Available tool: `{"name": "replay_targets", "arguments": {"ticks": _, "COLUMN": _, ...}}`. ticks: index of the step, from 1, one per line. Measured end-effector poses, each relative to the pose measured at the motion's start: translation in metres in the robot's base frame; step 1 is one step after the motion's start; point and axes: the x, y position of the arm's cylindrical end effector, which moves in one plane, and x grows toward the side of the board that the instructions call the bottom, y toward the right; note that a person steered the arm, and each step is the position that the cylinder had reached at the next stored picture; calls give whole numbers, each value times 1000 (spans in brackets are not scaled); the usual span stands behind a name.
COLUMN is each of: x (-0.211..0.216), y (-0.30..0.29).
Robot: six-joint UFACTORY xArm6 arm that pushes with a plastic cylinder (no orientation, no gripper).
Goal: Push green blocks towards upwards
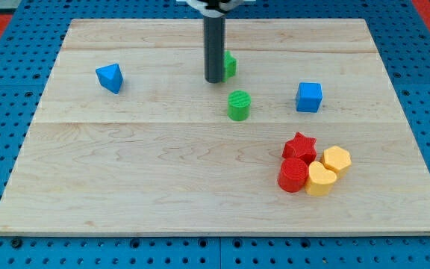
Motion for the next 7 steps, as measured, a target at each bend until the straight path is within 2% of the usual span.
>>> {"name": "replay_targets", "arguments": {"ticks": 1, "x": -26, "y": -9}}
{"name": "replay_targets", "arguments": {"ticks": 3, "x": -31, "y": 58}}
{"name": "replay_targets", "arguments": {"ticks": 4, "x": 21, "y": 57}}
{"name": "replay_targets", "arguments": {"ticks": 5, "x": 62, "y": 86}}
{"name": "replay_targets", "arguments": {"ticks": 6, "x": 79, "y": 66}}
{"name": "replay_targets", "arguments": {"ticks": 7, "x": 82, "y": 15}}
